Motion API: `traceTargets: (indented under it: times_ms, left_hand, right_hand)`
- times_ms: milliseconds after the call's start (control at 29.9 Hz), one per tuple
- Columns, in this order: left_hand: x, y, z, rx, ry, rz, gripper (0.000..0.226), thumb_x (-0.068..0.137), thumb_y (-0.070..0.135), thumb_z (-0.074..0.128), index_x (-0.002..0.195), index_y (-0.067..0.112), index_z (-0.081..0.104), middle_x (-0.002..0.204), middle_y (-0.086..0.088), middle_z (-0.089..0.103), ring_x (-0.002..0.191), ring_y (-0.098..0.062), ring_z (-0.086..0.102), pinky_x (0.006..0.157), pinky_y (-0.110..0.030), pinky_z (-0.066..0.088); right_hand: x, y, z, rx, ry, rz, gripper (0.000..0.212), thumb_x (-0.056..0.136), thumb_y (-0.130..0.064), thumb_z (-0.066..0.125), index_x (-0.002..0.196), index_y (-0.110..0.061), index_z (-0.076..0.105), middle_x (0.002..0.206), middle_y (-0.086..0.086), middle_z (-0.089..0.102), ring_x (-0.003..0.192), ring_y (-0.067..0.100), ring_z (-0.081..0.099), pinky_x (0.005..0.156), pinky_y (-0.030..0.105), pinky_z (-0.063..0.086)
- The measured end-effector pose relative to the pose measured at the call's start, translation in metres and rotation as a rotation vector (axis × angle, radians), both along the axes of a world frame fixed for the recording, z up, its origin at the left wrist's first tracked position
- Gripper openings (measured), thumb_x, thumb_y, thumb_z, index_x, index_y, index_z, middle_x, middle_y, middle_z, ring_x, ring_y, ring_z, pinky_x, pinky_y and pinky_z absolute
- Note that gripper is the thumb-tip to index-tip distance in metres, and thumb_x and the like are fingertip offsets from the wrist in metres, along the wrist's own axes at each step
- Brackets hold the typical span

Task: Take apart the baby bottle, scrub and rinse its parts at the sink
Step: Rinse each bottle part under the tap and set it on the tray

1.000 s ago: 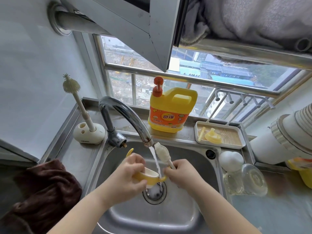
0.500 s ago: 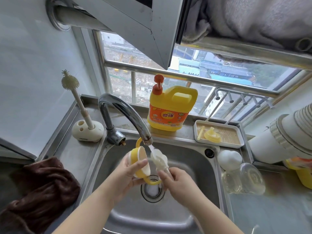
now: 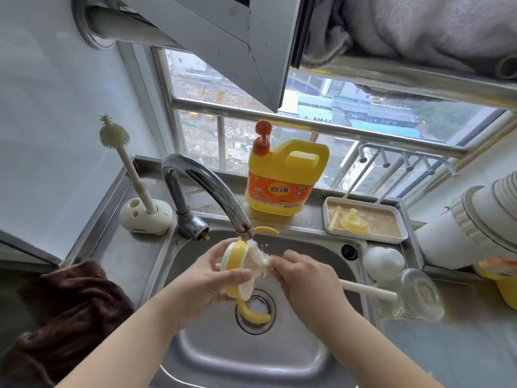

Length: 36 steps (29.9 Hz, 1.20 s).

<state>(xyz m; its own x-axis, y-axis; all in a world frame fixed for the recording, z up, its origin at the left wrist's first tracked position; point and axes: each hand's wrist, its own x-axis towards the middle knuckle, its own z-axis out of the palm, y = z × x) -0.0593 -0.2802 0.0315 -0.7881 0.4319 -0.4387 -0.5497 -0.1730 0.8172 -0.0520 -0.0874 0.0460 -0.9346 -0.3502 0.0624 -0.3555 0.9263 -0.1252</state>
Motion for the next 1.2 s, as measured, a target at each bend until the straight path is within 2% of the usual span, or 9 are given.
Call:
traceTargets:
  times_ms: [134, 234, 468, 568, 769, 869, 1036, 1103, 1203]
  left_hand:
    - [-0.007, -0.002, -0.003, -0.05, 0.054, 0.073, 0.102, 0.033, 0.035, 0.096, 0.124, 0.023, 0.052, 0.096, -0.018, 0.07, 0.085, -0.032, 0.068, 0.076, -0.044, 0.053]
    - [-0.011, -0.002, -0.001, -0.042, 0.124, 0.071, 0.088, 0.036, 0.04, 0.095, 0.115, 0.026, 0.06, 0.093, -0.018, 0.07, 0.08, -0.027, 0.068, 0.067, -0.033, 0.054]
    - [-0.013, 0.004, 0.011, -0.059, 0.117, 0.022, 0.083, 0.034, 0.06, 0.087, 0.107, 0.031, 0.063, 0.094, -0.011, 0.072, 0.084, -0.023, 0.07, 0.062, -0.032, 0.056]
    - [-0.011, 0.005, 0.012, -0.05, 0.14, 0.025, 0.078, 0.039, 0.058, 0.088, 0.109, 0.035, 0.064, 0.099, -0.023, 0.068, 0.087, -0.031, 0.067, 0.069, -0.038, 0.057]
    - [-0.006, -0.001, 0.002, -0.046, 0.18, 0.07, 0.084, 0.04, 0.047, 0.092, 0.116, 0.029, 0.062, 0.085, -0.011, 0.069, 0.074, -0.022, 0.066, 0.066, -0.031, 0.055]
    - [-0.004, 0.003, 0.001, -0.086, 0.136, 0.07, 0.089, 0.035, 0.055, 0.09, 0.115, 0.027, 0.06, 0.086, -0.006, 0.072, 0.077, -0.02, 0.069, 0.064, -0.029, 0.055]
    - [-0.006, 0.008, 0.002, -0.074, 0.061, 0.029, 0.066, 0.047, 0.054, 0.083, 0.105, 0.028, 0.066, 0.091, -0.004, 0.07, 0.079, -0.016, 0.068, 0.062, -0.032, 0.054]
    - [-0.006, 0.008, 0.002, -0.07, 0.063, 0.021, 0.072, 0.04, 0.056, 0.087, 0.102, 0.028, 0.067, 0.089, -0.006, 0.071, 0.079, -0.02, 0.069, 0.061, -0.032, 0.055]
    - [-0.007, 0.009, 0.0, -0.098, 0.074, 0.034, 0.085, 0.033, 0.057, 0.089, 0.107, 0.026, 0.062, 0.091, -0.01, 0.073, 0.079, -0.023, 0.07, 0.061, -0.033, 0.055]
  right_hand:
    - [-0.006, -0.001, 0.006, -0.286, -0.616, -0.03, 0.031, 0.097, -0.039, 0.042, 0.075, -0.025, 0.059, 0.064, -0.006, 0.048, 0.064, 0.016, 0.048, 0.059, 0.03, 0.038]
    - [-0.013, 0.002, 0.012, -0.399, -0.781, -0.046, 0.03, 0.096, -0.039, 0.045, 0.086, -0.025, 0.069, 0.057, -0.009, 0.046, 0.052, 0.007, 0.04, 0.053, 0.022, 0.035]
    - [-0.024, 0.008, 0.009, -0.043, 0.171, 0.083, 0.013, 0.075, -0.024, 0.076, 0.07, -0.022, 0.065, 0.062, -0.008, 0.055, 0.048, 0.015, 0.056, 0.039, 0.021, 0.035]
    - [-0.022, 0.005, 0.008, -0.02, 0.083, 0.057, 0.01, 0.083, -0.032, 0.069, 0.08, -0.024, 0.065, 0.067, -0.006, 0.056, 0.055, 0.015, 0.058, 0.045, 0.024, 0.036]
    - [-0.011, 0.006, 0.013, -0.505, -0.947, -0.064, 0.031, 0.096, -0.042, 0.044, 0.089, -0.024, 0.069, 0.055, -0.013, 0.05, 0.052, 0.007, 0.043, 0.054, 0.022, 0.037]
    - [-0.012, 0.007, 0.011, -0.343, -0.785, -0.026, 0.029, 0.097, -0.042, 0.043, 0.079, -0.028, 0.063, 0.061, -0.011, 0.05, 0.058, 0.01, 0.047, 0.057, 0.025, 0.039]
    - [-0.02, 0.011, 0.008, 0.055, 0.038, 0.054, 0.018, 0.068, -0.027, 0.081, 0.071, -0.028, 0.063, 0.057, -0.008, 0.049, 0.046, 0.012, 0.052, 0.041, 0.021, 0.026]
    - [-0.019, 0.009, 0.008, 0.073, 0.014, 0.061, 0.011, 0.077, -0.028, 0.074, 0.081, -0.027, 0.063, 0.065, -0.006, 0.051, 0.055, 0.015, 0.058, 0.046, 0.023, 0.029]
    - [-0.017, 0.009, 0.005, -0.037, -0.449, -0.001, 0.025, 0.098, -0.037, 0.041, 0.101, -0.022, 0.062, 0.085, -0.001, 0.056, 0.081, 0.023, 0.057, 0.065, 0.031, 0.04]
